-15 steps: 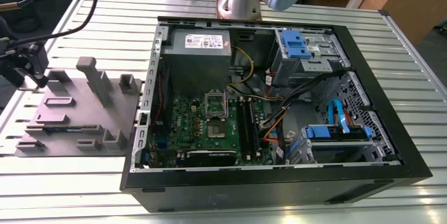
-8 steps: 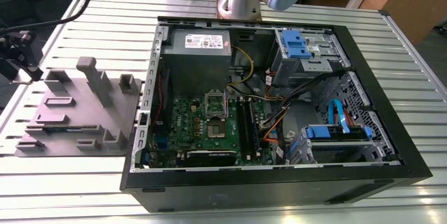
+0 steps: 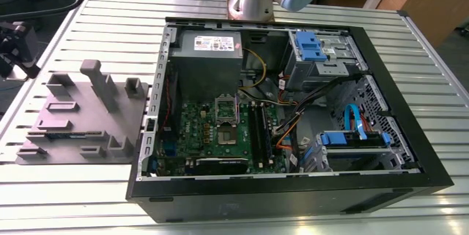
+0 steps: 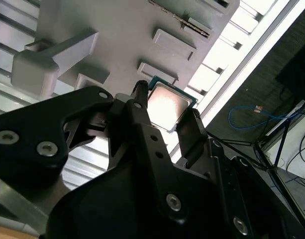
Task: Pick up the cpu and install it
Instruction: 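Pick up the cpu and move it towards the insertion slot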
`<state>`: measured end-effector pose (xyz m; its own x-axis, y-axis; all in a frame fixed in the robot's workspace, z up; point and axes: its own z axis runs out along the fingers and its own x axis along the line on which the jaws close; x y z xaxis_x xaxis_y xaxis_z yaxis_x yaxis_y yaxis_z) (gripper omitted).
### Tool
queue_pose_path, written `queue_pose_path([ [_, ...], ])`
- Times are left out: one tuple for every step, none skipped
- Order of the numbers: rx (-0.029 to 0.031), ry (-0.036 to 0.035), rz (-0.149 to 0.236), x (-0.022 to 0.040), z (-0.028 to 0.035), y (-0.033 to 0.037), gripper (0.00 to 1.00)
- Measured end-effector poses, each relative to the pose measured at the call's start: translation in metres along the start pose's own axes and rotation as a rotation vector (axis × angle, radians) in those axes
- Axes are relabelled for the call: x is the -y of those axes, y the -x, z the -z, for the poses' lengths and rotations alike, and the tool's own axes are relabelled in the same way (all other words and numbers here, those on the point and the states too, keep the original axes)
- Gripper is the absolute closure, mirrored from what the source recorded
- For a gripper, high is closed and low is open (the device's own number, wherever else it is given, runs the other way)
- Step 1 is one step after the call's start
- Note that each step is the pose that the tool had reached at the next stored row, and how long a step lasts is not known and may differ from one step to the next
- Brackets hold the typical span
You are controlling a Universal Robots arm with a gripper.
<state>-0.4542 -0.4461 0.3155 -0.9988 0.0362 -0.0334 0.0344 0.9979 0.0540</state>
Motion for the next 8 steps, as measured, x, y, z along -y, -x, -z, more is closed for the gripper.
queue_pose_path([
  [0.0000,0.0000,0.000,-0.0001,0.0014,0.0001,0.52],
  [0.0001,0.0002,0.000,-0.0001,0.0023,0.0001,0.52],
  [0.0000,0.0001,0.000,-0.0002,0.0032,0.0002,0.52],
  [0.0001,0.0001,0.000,-0.0002,0.0040,0.0002,0.52],
  [0.0001,0.0001,0.000,-0.0003,0.0051,0.0003,0.52],
  [0.0001,0.0001,0.000,-0.0003,0.0063,0.0003,0.52],
  [0.0001,0.0002,0.000,-0.0004,0.0075,0.0004,0.52],
  [0.0000,0.0002,0.000,-0.0005,0.0086,0.0005,0.52],
])
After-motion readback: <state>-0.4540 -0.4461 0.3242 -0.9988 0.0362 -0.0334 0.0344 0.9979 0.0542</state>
